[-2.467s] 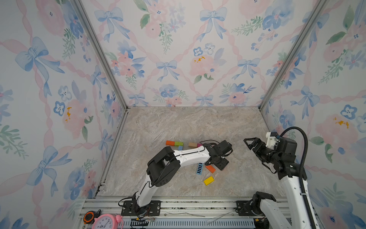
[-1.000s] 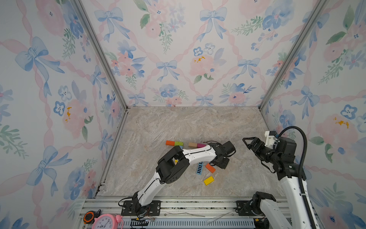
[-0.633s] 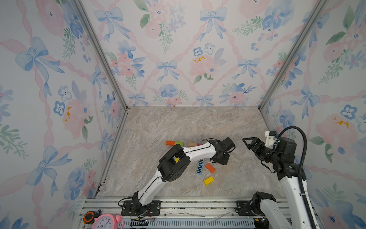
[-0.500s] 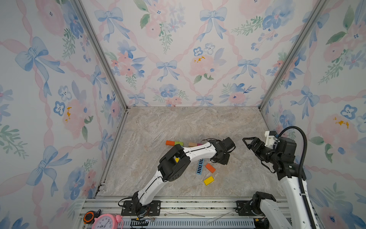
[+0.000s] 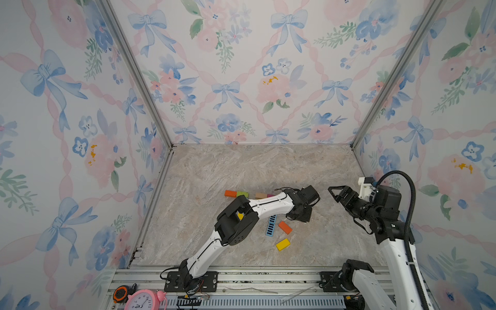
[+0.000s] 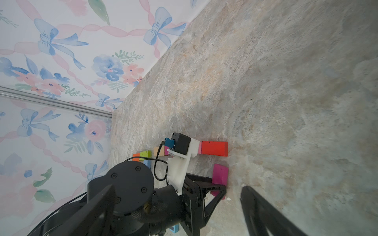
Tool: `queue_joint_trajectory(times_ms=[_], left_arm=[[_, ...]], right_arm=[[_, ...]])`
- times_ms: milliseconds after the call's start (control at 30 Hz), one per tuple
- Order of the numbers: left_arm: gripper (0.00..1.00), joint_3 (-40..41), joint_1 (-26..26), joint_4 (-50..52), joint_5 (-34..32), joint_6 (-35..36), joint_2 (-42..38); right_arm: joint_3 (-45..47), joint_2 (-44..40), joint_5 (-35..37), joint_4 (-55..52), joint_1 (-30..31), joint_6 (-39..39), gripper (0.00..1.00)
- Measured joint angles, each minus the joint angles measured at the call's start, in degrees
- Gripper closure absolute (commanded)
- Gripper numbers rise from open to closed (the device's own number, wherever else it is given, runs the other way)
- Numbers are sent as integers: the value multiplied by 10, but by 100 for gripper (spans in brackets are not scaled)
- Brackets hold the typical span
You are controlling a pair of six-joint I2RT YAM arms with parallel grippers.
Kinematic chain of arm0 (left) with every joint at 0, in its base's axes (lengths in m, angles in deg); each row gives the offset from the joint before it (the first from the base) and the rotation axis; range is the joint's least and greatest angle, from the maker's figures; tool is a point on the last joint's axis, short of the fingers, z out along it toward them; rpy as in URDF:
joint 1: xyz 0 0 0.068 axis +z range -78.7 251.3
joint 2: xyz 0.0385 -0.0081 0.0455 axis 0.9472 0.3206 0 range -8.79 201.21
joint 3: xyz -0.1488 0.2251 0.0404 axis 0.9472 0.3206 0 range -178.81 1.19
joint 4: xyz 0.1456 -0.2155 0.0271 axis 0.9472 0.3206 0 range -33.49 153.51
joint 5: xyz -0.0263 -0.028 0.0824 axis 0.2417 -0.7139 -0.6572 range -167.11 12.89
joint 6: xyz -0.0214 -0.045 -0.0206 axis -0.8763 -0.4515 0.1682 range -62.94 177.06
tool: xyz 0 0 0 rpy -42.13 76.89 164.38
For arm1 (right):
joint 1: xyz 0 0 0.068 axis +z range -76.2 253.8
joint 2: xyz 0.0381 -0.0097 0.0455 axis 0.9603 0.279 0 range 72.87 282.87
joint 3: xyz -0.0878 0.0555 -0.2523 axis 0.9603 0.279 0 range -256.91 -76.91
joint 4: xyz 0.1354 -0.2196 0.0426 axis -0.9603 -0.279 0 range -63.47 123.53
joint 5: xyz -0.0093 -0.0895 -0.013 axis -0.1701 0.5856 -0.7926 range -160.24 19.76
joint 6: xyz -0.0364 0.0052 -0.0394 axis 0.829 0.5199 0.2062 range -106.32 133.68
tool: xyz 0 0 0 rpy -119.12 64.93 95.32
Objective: Assemble the number 7 with building blocks
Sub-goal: Assemble the building block at the center of the board.
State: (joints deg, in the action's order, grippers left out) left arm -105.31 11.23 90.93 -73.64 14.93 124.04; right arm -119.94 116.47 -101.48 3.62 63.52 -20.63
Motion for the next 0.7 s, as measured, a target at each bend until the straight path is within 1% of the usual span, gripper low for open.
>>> queue_joint_trajectory(times_ms=[700], left_arm=[[90, -12, 6, -1, 0, -1, 9]], right_arm=[[0, 0, 0, 0, 3, 0, 3]])
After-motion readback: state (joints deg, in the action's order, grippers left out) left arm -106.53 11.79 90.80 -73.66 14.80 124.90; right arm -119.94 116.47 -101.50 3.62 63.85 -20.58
